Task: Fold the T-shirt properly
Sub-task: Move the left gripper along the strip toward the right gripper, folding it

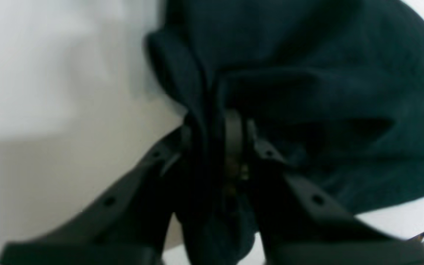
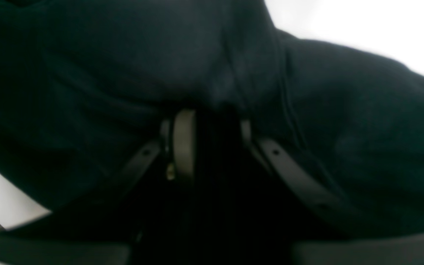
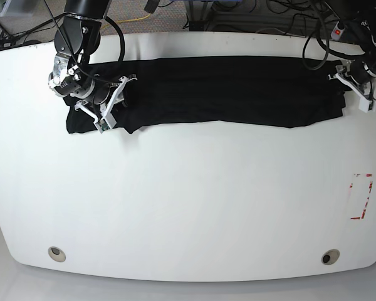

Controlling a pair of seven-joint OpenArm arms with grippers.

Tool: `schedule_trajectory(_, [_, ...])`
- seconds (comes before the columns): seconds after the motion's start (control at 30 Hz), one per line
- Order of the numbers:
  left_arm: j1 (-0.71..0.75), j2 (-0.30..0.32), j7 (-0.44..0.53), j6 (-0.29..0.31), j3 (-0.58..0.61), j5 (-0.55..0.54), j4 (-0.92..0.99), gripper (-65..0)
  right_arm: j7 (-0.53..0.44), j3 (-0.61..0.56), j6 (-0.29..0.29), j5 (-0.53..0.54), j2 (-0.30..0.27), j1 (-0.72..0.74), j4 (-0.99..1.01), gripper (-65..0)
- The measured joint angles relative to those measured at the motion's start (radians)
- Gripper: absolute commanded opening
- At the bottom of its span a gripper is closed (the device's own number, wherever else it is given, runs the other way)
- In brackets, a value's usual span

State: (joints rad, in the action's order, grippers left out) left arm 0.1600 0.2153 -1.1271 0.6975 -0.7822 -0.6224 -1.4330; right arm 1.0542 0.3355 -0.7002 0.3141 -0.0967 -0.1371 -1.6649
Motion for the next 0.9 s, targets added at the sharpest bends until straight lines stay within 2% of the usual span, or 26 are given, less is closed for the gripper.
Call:
schedule_trajectory(0.13, [0.016,-0.015,-0.039,-0.001,0.009,0.034,-0.106,-60.0,0.000,0.000,0.000,0.000,0.000,0.000,0.000,-50.6])
schedule_trajectory(0.43, [0.089,-0.071,-0.036,0.000,0.031,0.020,-0.526,-59.9,-0.004,0.001,0.000,0.000,0.002,0.000,0.003,-50.6])
schedule_trajectory(0.7, [0.126,-0.065,-0.047,0.000,0.213,-0.018,-0.563,-59.7,-0.008,0.001,0.000,0.002,0.002,0.000,0.003,-50.6])
schedule_trajectory(0.9, [0.108,-0.084,-0.048,0.000,0.423,-0.084,-0.561,-59.7,-0.007,0.000,0.000,0.000,0.002,-0.001,0.003,-50.6])
